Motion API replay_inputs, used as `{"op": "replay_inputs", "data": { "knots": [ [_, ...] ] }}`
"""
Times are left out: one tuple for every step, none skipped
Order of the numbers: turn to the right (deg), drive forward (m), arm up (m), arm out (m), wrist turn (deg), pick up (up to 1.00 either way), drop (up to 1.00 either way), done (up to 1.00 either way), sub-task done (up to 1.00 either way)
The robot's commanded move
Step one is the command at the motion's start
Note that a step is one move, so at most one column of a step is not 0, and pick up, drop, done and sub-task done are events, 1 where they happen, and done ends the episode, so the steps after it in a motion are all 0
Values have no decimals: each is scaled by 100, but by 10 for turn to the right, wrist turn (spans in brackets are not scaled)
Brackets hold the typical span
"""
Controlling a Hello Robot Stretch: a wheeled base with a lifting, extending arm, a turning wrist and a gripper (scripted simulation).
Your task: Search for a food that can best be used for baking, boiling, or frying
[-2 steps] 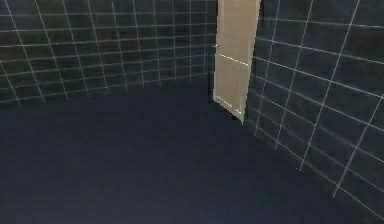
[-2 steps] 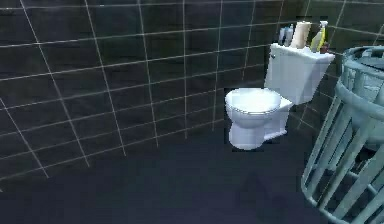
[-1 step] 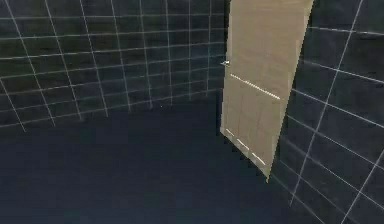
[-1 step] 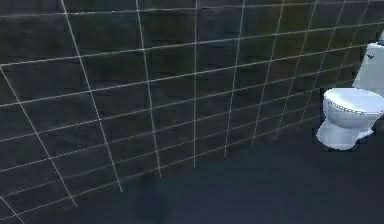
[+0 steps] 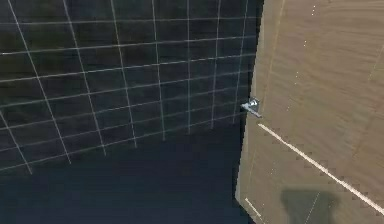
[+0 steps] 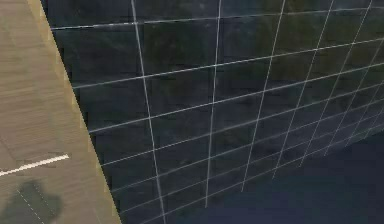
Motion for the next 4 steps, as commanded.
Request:
{"op": "replay_inputs", "data": {
  "knots": [
    [-30,0,0,0,0,0,0,0,0],
    [0,100,0,0,0,0,0,0,0],
    [-60,0,0,0,0,0,0,0,0],
    [0,10,0,0,0,0,0,0,0]
  ]
}}
